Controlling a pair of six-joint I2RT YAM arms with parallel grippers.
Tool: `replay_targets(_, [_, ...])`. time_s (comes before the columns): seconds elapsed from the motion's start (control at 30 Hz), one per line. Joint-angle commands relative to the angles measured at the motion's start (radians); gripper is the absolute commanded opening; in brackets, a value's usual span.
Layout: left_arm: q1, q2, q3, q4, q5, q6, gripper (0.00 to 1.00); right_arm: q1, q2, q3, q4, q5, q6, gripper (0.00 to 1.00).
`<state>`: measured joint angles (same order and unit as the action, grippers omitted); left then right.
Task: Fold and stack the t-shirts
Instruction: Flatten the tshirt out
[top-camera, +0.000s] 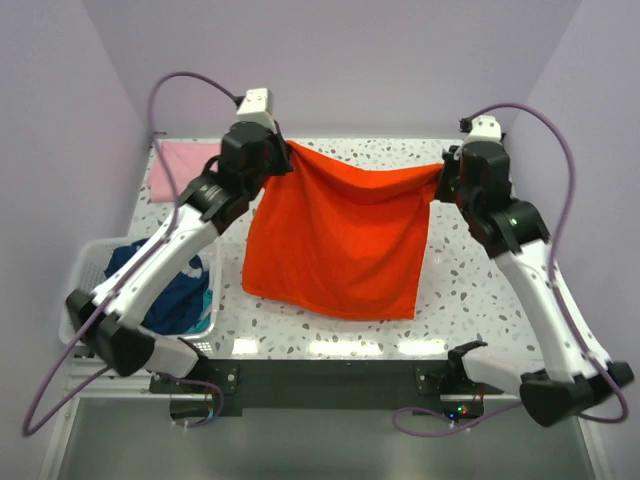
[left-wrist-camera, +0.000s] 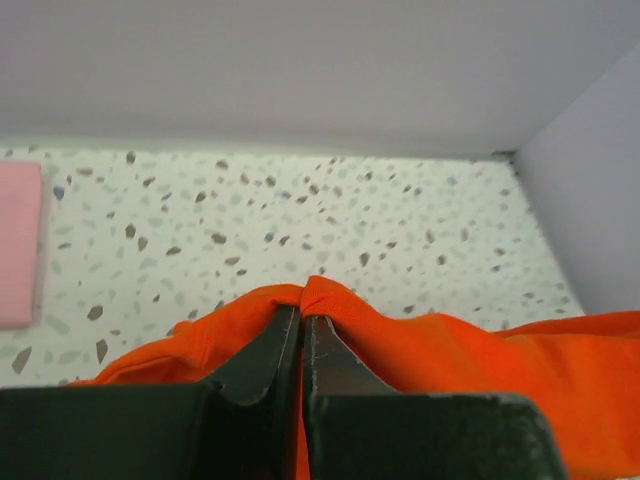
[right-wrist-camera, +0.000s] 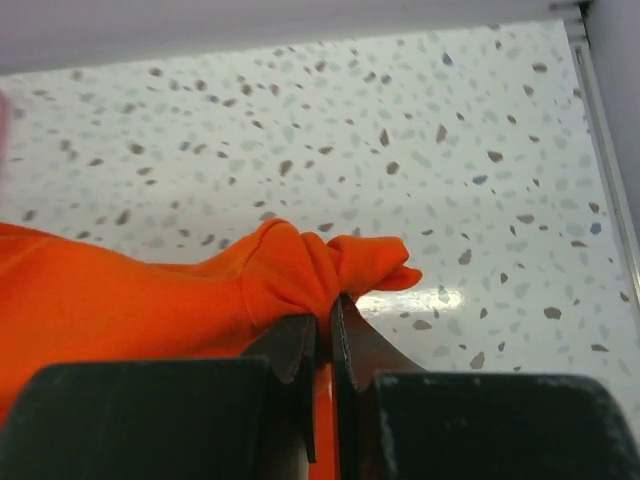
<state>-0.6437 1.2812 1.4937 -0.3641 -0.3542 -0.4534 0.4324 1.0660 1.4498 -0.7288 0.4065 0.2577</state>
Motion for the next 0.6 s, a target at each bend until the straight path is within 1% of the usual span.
replay_targets(0.0, [0.114, 0.251, 0.031, -0.044, 0.049, -0.031, 0.08, -0.222, 0.141, -0.104, 0.141, -0.203, 0.0, 0.0])
replay_targets(0.03, [0.148, 0.389, 0.075, -0.044, 0.079, -0.03, 0.19, -0.256, 0.251, -0.115, 0.199, -0.233, -0.003, 0.0])
replay_targets(0.07, [0.159, 0.462, 0.112, -0.065, 0.092, -0.028, 0.51, -0.302, 0.312, -0.115, 0.222, -0.25, -0.006, 0.0])
replay_targets(0.1, [0.168, 0.536, 0.156, -0.091, 0.096, -0.028, 0.68, -0.319, 0.392, -0.099, 0.244, -0.262, -0.006, 0.09])
replay_targets(0.13, [0.179, 0.675, 0.277, -0.136, 0.119, -0.036, 0.78, -0.334, 0.463, -0.071, 0.252, -0.279, -0.003, 0.24])
replay_targets(0.17, [0.183, 0.735, 0.343, -0.226, 0.141, -0.048, 0.91, -0.366, 0.624, -0.027, 0.214, -0.296, 0.014, 0.49])
replay_targets(0.2, [0.184, 0.783, 0.396, -0.246, 0.149, -0.05, 0.98, -0.377, 0.697, 0.086, 0.165, -0.314, 0.021, 0.72])
replay_targets(0.23, [0.184, 0.832, 0.449, -0.248, 0.15, -0.05, 1.0, -0.383, 0.815, 0.143, 0.069, -0.319, 0.02, 0.98])
replay_targets(0.3, [0.184, 0.836, 0.436, -0.228, 0.147, -0.047, 1.0, -0.383, 0.859, 0.208, 0.032, -0.319, 0.011, 0.99])
replay_targets(0.33, [0.184, 0.813, 0.415, -0.217, 0.141, -0.045, 1.0, -0.383, 0.859, 0.199, 0.045, -0.313, 0.011, 0.99])
replay_targets(0.43, [0.184, 0.733, 0.307, -0.156, 0.139, -0.041, 1.0, -0.382, 0.803, 0.121, 0.1, -0.293, 0.015, 0.99])
replay_targets(0.57, [0.184, 0.63, 0.183, -0.141, 0.121, -0.068, 1.0, -0.383, 0.72, 0.054, 0.091, -0.287, 0.038, 0.99])
